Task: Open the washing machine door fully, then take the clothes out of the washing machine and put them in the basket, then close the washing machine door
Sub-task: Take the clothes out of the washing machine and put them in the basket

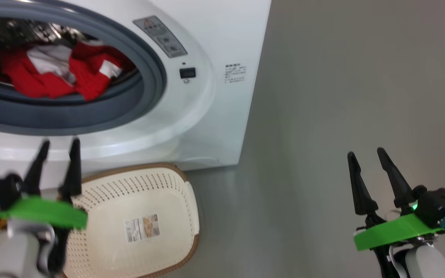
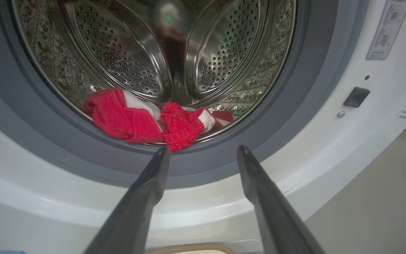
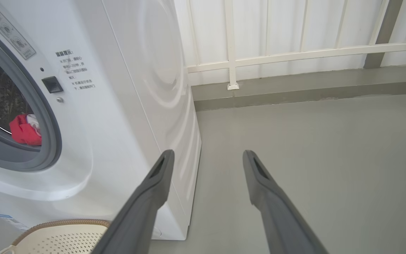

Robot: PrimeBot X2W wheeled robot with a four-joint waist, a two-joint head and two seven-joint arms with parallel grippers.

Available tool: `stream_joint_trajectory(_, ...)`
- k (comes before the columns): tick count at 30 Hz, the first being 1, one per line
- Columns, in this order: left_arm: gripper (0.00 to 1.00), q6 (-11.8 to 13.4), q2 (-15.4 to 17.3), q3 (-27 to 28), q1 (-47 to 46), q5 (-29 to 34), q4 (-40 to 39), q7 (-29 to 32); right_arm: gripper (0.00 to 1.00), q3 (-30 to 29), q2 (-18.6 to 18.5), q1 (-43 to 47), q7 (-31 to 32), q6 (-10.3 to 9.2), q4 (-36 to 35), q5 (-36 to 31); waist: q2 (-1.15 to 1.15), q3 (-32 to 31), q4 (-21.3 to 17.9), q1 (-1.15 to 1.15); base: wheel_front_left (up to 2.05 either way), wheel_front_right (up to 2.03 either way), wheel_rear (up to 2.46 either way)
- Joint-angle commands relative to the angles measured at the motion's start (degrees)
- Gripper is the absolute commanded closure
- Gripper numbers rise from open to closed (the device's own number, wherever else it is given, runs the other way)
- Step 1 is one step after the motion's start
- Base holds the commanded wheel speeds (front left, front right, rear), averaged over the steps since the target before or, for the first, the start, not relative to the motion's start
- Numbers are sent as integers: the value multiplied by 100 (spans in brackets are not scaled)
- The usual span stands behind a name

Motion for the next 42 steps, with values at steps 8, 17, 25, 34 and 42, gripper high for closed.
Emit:
stream_joint_trajectory(8,0,4,644,-191,-1767,-182,1002,-28,0,285,-24,-475,-37,37,-289,179,0,999,-354,0,0,0,0)
stream_joint_trajectory(17,0,4,997,-801,-3166,-567,2078,-28,0,281,-24,-666,-37,37,-425,226,0,1526,-508,0,0,0,0)
stream_joint_trajectory(25,0,4,1229,-948,-4036,-906,2913,-28,0,370,-24,-875,-37,37,-516,282,0,1887,-661,0,0,0,0)
stream_joint_trajectory(34,0,4,1404,-1371,-4332,-1063,3209,-28,0,400,-24,-891,-37,37,-569,301,0,1984,-768,0,0,0,0)
stream_joint_trajectory(42,0,4,1544,-1570,-4601,-1126,3336,-28,0,460,-24,-914,-37,37,-609,337,0,2071,-853,0,0,0,0)
